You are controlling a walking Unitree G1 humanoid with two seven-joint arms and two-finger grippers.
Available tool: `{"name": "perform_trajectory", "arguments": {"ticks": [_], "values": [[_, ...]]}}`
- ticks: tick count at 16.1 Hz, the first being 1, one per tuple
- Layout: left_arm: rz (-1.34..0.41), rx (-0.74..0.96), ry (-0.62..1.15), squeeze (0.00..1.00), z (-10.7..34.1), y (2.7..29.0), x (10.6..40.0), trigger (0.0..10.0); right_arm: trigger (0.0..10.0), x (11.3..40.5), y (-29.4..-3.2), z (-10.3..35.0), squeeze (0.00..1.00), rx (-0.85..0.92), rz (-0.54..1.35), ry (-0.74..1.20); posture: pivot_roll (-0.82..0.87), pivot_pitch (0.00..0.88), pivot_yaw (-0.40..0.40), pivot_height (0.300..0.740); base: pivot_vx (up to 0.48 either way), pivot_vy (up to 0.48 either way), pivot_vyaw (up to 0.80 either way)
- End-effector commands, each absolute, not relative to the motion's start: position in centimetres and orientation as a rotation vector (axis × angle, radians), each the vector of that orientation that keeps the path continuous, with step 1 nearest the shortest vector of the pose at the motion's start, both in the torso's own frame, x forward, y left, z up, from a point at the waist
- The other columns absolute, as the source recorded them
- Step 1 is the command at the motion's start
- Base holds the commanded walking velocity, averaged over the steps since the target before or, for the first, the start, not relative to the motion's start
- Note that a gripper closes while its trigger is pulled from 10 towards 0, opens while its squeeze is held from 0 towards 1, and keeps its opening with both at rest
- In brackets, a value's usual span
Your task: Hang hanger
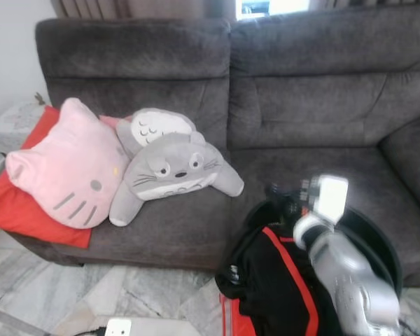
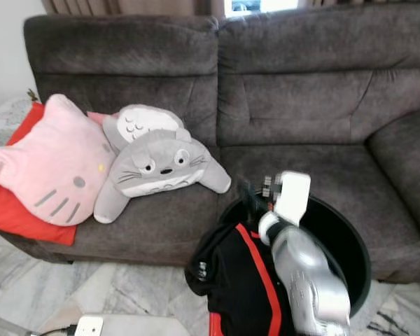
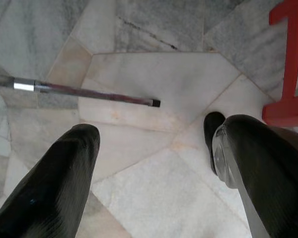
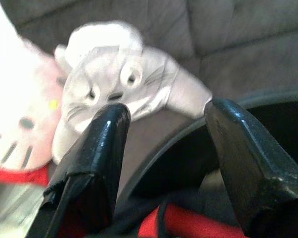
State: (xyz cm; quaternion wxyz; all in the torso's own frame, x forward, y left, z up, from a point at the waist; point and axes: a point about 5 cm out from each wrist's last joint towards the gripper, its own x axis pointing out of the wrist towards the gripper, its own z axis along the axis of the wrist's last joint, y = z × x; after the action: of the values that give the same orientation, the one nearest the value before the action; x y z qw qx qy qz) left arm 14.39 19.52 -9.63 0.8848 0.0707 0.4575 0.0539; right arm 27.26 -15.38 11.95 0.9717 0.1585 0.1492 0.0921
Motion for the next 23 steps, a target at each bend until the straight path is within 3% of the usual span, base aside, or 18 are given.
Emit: {"name": "perform_trajectory", "arguments": {"ticks": [1, 3, 8, 14, 23], "values": [[0.109, 0.153, 0.968, 0.00, -9.7, 19.8, 14.1, 10.0, 10.0, 27.1, -14.7, 13.0, 0.00, 0.328, 0.233, 0.291, -0.17, 0.000, 0.069, 0.740, 0.000, 0.000, 0.00], [0.111, 0.152, 0.970, 0.00, -9.7, 19.8, 14.1, 10.0, 10.0, 26.4, -14.3, 14.0, 0.00, 0.311, 0.322, 0.323, -0.18, 0.000, 0.068, 0.740, 0.000, 0.000, 0.00], [0.105, 0.153, 0.976, 0.00, -9.7, 19.8, 14.1, 10.0, 10.0, 24.8, -15.6, 13.7, 0.00, 0.363, 0.341, 0.436, -0.19, 0.000, 0.071, 0.740, 0.000, 0.000, 0.00], [0.104, 0.154, 0.978, 0.00, -9.7, 19.9, 14.2, 10.0, 10.0, 24.4, -16.1, 13.0, 0.00, 0.535, 0.329, 0.522, -0.19, 0.000, 0.071, 0.740, 0.000, 0.000, 0.00], [0.087, 0.160, 0.992, 0.00, -9.8, 19.8, 14.1, 10.0, 10.0, 23.5, -17.6, 12.0, 0.00, 0.556, 0.264, 0.596, -0.20, 0.000, 0.071, 0.740, 0.000, 0.000, 0.00]]}}
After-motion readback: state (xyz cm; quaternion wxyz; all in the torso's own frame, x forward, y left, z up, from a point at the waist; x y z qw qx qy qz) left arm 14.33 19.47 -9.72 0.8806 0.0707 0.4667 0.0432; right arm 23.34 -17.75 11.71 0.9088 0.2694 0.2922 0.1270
